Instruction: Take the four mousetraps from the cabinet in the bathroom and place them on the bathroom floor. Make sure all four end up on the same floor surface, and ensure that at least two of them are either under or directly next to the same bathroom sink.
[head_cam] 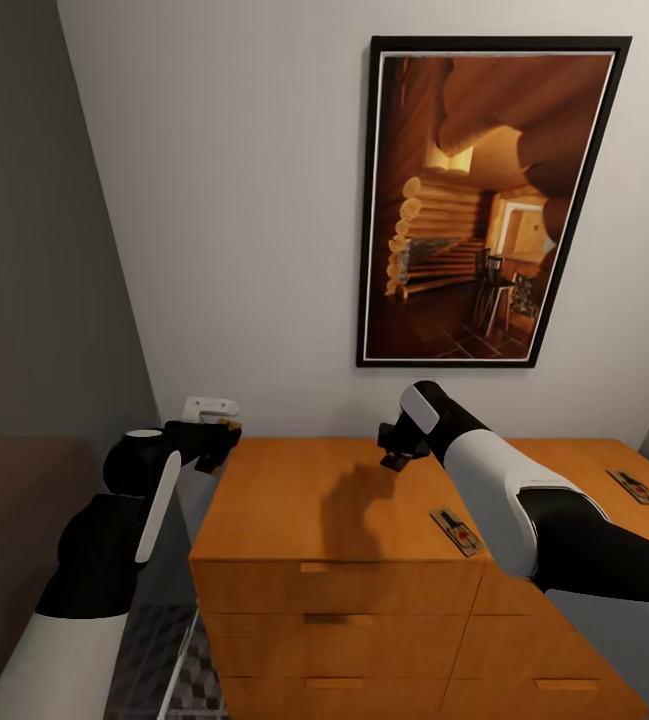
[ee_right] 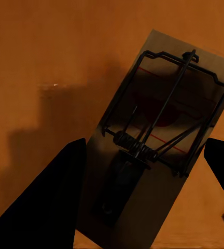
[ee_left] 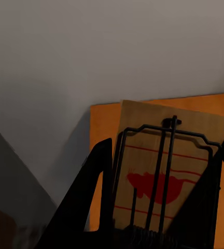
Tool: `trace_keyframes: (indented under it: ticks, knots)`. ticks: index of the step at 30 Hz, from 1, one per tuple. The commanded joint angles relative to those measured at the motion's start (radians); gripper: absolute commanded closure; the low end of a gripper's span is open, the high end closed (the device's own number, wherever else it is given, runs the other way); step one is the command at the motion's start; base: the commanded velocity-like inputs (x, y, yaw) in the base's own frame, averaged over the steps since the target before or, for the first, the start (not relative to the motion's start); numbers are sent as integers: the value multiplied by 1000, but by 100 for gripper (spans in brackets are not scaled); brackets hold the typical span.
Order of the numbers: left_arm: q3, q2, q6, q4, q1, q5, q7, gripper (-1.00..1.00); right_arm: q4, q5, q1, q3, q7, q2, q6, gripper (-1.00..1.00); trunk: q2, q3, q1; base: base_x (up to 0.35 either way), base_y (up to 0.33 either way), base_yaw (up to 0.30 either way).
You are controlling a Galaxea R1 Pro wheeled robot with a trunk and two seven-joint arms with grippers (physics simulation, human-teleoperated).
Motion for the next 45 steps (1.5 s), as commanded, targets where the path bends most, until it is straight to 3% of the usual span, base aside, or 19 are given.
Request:
trace_keyframes:
  ticks: [1, 10, 45]
  knots:
    - [-1, 0, 4, -1, -1, -3, -1, 100, -1, -5, 0, -6, -8, 1, 2, 100, -1, -1, 0, -164, 0, 0]
    - [-1, 0, 4, -1, -1, 0, -1, 100, -1, -5, 0, -6, -8, 0, 3, 100, -1, -1, 0, -63, 0, 0]
    - [-2, 0, 4, 5, -1, -8, 3, 100, -19, -6, 6, 0, 1, 1, 7, 100, 244, 108, -134, -2, 0, 0]
